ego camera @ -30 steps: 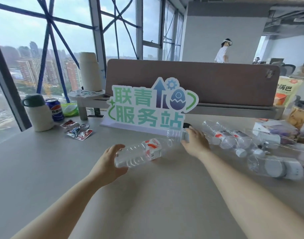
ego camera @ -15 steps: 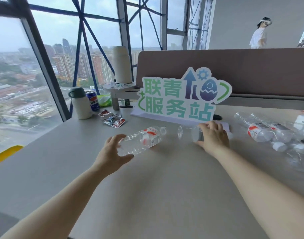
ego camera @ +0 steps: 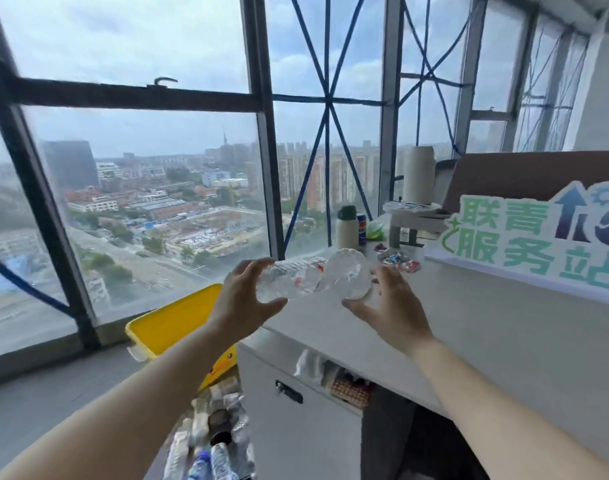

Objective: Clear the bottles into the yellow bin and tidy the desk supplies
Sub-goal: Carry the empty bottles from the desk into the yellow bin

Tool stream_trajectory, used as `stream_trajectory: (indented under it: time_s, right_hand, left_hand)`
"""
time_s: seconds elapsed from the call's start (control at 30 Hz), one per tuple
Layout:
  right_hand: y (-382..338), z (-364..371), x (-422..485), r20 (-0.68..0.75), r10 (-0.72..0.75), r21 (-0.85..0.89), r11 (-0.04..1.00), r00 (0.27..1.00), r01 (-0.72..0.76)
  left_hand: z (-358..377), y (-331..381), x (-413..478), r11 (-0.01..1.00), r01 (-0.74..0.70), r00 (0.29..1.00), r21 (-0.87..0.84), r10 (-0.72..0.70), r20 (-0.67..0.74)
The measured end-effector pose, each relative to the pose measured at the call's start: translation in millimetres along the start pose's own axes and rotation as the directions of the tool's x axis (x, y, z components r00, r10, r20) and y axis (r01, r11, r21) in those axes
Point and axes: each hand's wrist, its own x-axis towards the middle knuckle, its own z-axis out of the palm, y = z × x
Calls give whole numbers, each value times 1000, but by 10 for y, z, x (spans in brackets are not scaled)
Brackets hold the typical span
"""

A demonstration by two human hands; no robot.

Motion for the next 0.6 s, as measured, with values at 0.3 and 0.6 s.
stream_trajectory:
  time_s: [0.3, 0.6]
  right_hand:
    - [-1379, 1350, 577, 34, -179, 303, 939, 983, 161]
    - [-2005, 2849, 1105, 37, -220, 564, 810, 975, 161]
  left_hand:
    - [-1109, -1190, -391, 985, 157, 973, 70, -142, -180]
    - [-1447, -2387, -252, 942, 308, 902, 133, -245, -357]
